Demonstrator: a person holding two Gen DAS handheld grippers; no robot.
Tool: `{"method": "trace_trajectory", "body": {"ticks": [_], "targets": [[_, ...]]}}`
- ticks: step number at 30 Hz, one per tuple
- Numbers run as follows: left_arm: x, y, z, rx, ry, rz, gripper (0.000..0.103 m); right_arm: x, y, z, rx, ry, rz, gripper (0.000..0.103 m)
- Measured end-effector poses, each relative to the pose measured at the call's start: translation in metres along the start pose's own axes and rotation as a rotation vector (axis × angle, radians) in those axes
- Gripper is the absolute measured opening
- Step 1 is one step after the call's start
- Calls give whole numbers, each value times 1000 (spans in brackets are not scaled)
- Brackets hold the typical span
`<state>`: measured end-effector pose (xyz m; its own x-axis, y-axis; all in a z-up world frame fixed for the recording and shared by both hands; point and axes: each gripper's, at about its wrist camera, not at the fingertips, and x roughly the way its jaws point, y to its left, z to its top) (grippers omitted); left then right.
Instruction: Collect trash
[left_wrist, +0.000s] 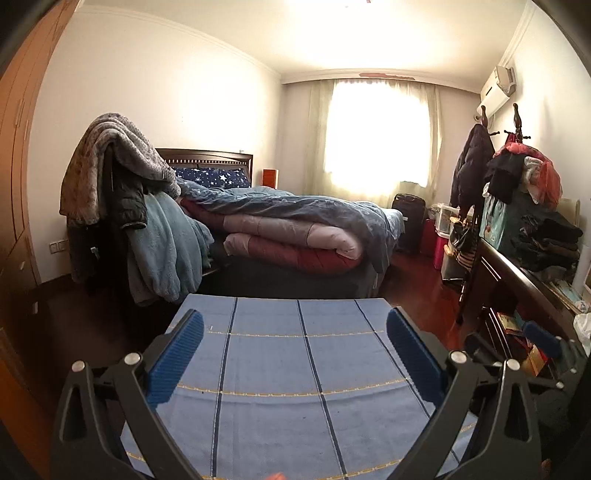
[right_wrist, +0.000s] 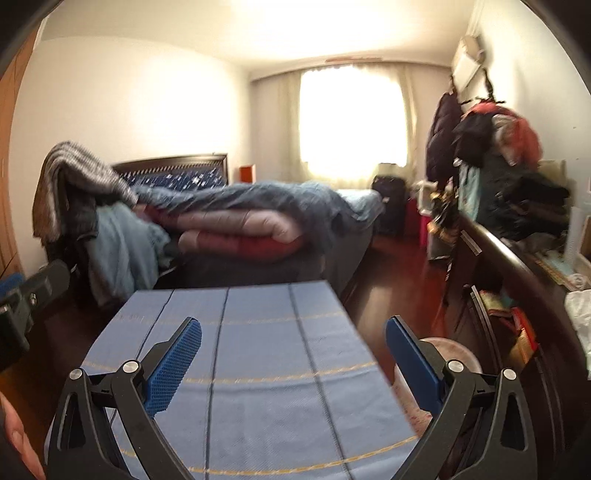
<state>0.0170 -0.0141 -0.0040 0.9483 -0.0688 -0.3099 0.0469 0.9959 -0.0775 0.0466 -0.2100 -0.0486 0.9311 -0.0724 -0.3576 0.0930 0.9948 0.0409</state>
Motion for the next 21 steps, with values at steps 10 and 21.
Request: {"method": "trace_trajectory", "body": {"ticks": [10, 21], "targets": [[0, -4, 6, -3, -2, -10, 100, -5, -8, 8, 6, -18, 6, 99], [-7, -4, 9, -10, -29, -6, 100, -7, -8, 6, 2, -19, 20, 99]]}}
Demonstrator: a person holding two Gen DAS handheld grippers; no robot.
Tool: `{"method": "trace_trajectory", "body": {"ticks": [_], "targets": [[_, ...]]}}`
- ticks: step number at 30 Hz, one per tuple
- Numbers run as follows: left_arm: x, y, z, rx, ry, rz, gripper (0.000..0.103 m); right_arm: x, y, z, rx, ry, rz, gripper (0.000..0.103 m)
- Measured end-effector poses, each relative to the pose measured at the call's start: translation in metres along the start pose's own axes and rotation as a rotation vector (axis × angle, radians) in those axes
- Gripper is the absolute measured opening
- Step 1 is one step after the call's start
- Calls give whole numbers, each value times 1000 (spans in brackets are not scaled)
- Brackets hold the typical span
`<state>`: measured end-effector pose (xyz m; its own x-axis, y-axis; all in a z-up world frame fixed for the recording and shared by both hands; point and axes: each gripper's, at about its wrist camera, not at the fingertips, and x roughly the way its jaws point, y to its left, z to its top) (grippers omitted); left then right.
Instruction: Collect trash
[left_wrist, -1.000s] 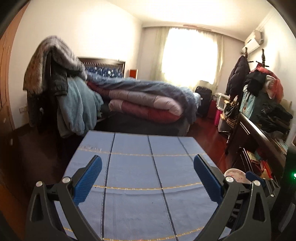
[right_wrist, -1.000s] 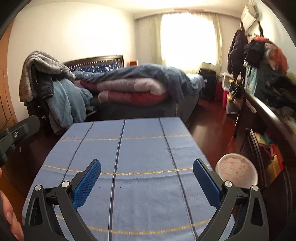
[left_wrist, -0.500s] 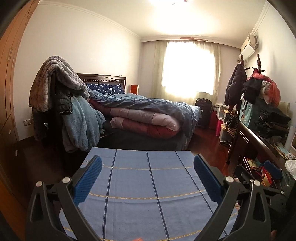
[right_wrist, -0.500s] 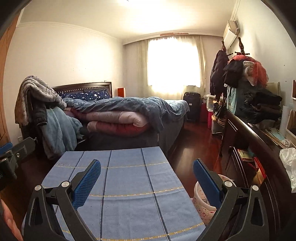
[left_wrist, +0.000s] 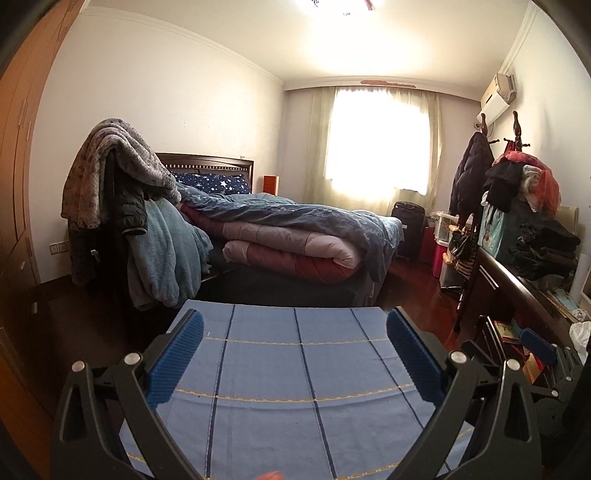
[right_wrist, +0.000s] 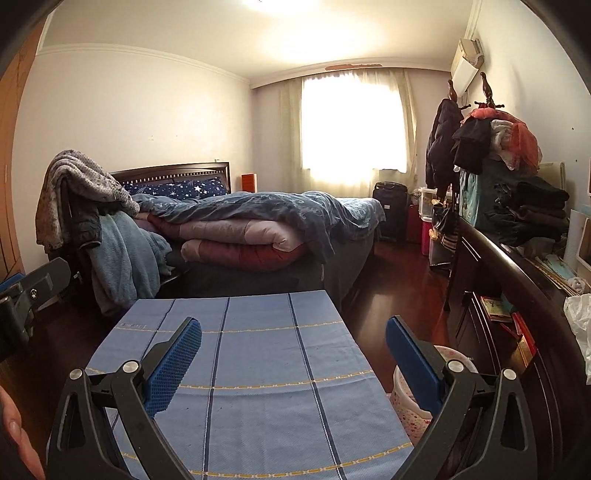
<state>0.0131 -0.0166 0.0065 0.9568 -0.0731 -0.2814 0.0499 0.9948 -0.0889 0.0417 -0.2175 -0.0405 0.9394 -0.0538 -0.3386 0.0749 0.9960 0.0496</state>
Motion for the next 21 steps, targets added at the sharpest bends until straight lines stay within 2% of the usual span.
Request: {"method": "trace_trajectory", "body": {"ticks": [5, 21], "targets": [[-3, -4, 0, 21, -22, 21, 100, 1, 1, 0, -2, 1, -1, 99], [0, -1, -1, 29, -24, 1, 100, 5, 2, -4, -3, 11, -6, 99]]}}
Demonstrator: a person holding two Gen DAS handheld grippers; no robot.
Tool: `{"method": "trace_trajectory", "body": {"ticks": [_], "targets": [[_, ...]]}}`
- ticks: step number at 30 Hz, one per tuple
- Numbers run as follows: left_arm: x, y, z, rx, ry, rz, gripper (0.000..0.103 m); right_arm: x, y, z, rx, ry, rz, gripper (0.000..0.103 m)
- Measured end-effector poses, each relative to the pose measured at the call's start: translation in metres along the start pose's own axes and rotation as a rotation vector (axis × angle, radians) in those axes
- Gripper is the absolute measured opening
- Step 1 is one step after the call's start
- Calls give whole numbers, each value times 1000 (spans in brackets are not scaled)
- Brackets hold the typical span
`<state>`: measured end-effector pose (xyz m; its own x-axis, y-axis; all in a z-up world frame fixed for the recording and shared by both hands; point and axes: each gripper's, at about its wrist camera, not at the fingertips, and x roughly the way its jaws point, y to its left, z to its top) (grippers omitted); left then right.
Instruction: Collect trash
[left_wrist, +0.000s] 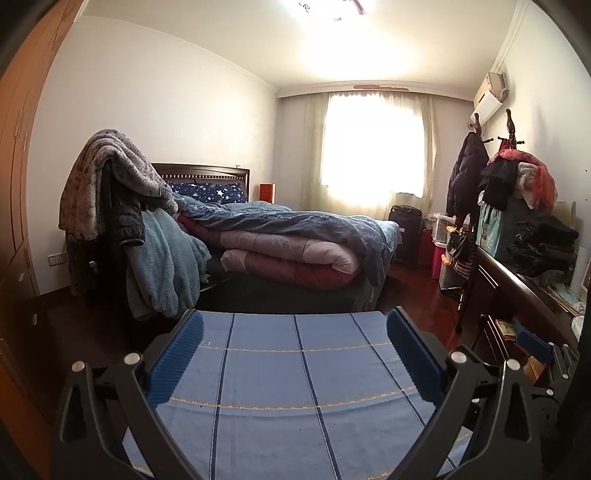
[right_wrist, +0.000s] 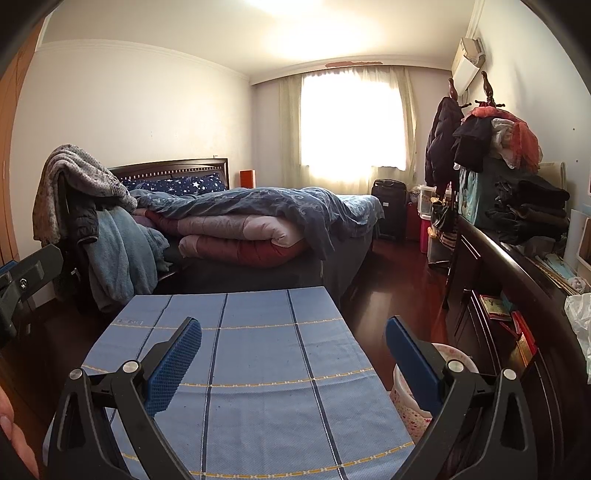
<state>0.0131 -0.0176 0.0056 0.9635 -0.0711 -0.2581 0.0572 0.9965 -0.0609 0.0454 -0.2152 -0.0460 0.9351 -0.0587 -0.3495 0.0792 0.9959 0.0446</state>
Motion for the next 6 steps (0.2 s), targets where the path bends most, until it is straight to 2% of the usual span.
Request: {"method": "trace_trajectory", "body": {"ticks": [6], "targets": [[-1, 2, -1, -7, 9, 6, 100, 2, -2, -2, 1, 2, -4, 99]]}}
